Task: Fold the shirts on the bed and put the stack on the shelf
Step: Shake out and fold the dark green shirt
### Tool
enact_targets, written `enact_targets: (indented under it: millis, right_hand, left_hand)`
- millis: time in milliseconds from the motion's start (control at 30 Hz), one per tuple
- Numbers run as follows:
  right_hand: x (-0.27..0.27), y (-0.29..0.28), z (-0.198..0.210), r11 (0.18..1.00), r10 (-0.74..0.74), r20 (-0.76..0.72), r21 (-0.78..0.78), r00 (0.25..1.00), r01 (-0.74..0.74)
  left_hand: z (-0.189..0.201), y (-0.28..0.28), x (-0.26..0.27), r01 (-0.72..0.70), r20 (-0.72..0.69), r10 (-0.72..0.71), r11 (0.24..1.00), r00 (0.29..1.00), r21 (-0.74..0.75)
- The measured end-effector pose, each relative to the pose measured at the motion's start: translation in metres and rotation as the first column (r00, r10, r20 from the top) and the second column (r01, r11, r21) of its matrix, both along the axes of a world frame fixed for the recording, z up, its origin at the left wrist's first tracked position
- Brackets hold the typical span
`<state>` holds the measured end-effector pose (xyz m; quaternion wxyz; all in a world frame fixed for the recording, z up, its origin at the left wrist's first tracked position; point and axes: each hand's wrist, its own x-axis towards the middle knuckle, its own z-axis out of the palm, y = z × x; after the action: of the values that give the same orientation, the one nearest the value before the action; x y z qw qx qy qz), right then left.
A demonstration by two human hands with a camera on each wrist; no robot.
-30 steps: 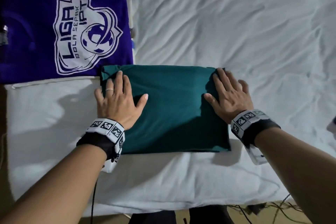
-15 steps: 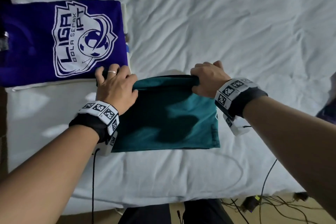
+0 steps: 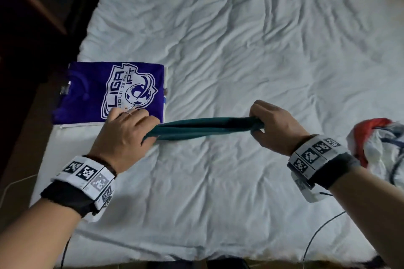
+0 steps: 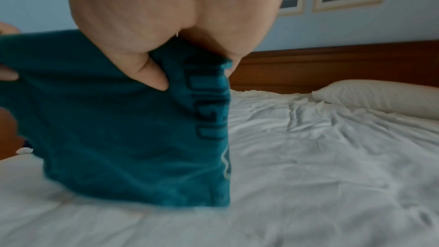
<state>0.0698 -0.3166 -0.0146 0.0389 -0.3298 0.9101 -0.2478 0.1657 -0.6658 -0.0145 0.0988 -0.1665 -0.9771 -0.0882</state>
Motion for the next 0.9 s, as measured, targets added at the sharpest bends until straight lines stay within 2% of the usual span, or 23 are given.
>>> enact_targets:
  millis: [100,200,267,333,400,500,567,667,733,800,900]
  right_hand:
    - [0.022,0.01,-0.001,0.999,0.05,-0.193,0.031,0.98,-0.044]
    - [0.059,0.023,-0.035,0.993,0.078,-0.252,0.101,0.964,-0.054]
    - [0.091,0.034,-0.074,0.978,0.125,-0.203,0.19,0.971,-0.086]
    - [0.127,0.047,-0.114,0.947,0.19,-0.099,0.281,0.977,-0.156]
    - [0.164,0.057,-0.144,0.915,0.251,0.003,0.326,0.968,-0.238]
    - [0.199,0.064,-0.155,0.887,0.238,0.142,0.372,0.961,-0.275]
    - [0.204,0.063,-0.15,0.903,0.205,0.198,0.34,0.958,-0.264]
    - [0.189,0.055,-0.144,0.953,0.159,0.152,0.237,0.976,-0.192]
    - [0.17,0.04,-0.146,0.974,0.111,0.061,0.192,0.992,-0.12]
    - [0.152,0.021,-0.154,0.973,0.055,0.005,0.222,0.998,-0.054]
    - [0.142,0.002,-0.172,0.885,-0.031,0.122,0.464,0.992,-0.029]
  left_hand:
    - [-0.003,0.013,0.031,0.012,-0.134,-0.012,1.0,0.991,0.003]
    - [-0.032,0.026,0.073,0.009,-0.123,-0.014,0.999,0.992,-0.041]
    - [-0.066,0.035,0.106,0.024,-0.004,-0.025,0.993,1.0,-0.113]
    - [-0.103,0.045,0.144,0.109,0.162,-0.083,0.981,0.983,-0.159]
    - [-0.13,0.056,0.18,0.201,0.339,-0.139,0.967,0.93,-0.155]
    - [-0.142,0.073,0.214,0.229,0.546,-0.123,0.964,0.828,-0.131]
    - [-0.14,0.078,0.218,0.227,0.566,-0.144,0.971,0.812,-0.078]
    - [-0.14,0.08,0.202,0.113,0.419,-0.114,0.993,0.901,0.028]
    - [-0.147,0.082,0.176,-0.027,0.343,0.008,0.998,0.939,0.049]
    - [-0.156,0.087,0.146,-0.143,0.38,0.136,0.99,0.915,-0.011]
    - [-0.174,0.099,0.124,-0.2,0.56,0.28,0.959,0.78,-0.201]
